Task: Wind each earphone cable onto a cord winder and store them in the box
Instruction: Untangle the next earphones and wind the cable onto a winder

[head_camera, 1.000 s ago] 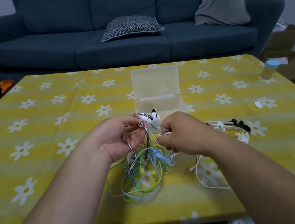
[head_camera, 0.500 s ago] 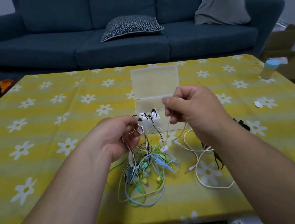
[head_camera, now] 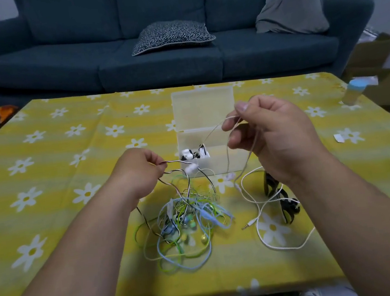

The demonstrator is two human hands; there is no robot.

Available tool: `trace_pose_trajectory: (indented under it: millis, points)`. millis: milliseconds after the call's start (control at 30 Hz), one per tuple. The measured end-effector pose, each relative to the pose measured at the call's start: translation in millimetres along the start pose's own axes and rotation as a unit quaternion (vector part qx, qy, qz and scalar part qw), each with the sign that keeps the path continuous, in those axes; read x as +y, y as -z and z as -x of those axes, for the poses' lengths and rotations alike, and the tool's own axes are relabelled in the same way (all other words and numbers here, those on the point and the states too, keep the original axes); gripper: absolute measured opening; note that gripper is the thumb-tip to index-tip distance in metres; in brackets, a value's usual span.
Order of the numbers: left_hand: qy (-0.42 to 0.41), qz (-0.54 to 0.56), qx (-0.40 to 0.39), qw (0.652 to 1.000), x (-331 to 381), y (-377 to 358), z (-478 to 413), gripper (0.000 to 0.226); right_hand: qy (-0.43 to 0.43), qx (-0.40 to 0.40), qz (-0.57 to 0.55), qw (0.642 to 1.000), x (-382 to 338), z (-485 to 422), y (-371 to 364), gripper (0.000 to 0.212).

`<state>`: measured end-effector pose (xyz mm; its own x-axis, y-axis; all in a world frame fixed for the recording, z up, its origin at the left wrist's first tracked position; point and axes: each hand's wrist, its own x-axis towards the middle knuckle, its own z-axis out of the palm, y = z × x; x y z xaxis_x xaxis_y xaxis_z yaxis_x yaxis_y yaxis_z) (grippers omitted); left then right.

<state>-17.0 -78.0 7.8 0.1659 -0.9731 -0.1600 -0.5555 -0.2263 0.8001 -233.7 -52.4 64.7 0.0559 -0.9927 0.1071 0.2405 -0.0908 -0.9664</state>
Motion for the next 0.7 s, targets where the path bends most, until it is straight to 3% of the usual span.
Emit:
trace_pose_trajectory:
  millis: [133, 267, 333, 400, 433, 500, 600, 700]
  points:
    - [0.021, -0.161, 0.043, 0.986, -9, 11, -10, 0.012, -0.007, 0.017, 0.047, 0.999, -3, -1, 4, 0.033]
    - [0.044, -0.356, 0.089, 0.929, -4, 17, -9, 0.036, -0.050, -0.003, 0.170, 0.984, 0, 2, 6, 0.030]
    - [-0.055, -0.275, 0.065, 0.958, 6, 9, 1, 0.052, -0.062, -0.027, 0.238, 0.969, 3, 4, 7, 0.032]
    - [-0.161, -0.035, -0.061, 0.984, 25, -3, 19, 0.056, -0.058, -0.050, 0.295, 0.952, 4, 5, 9, 0.036]
    - [-0.180, 0.069, -0.150, 0.970, 35, -11, 29, 0.057, -0.055, -0.060, 0.308, 0.948, 3, 6, 9, 0.037]
    - [-0.193, 0.125, -0.269, 0.935, 44, -26, 40, 0.048, -0.048, -0.071, 0.303, 0.949, 2, 8, 12, 0.036]
    - [-0.201, 0.071, -0.274, 0.938, 46, -41, 42, 0.015, -0.052, -0.052, 0.251, 0.965, -2, 9, 18, 0.037]
    - [-0.150, 0.098, -0.210, 0.961, 46, -42, 39, 0.024, -0.063, -0.014, 0.224, 0.972, -11, 11, 33, 0.036]
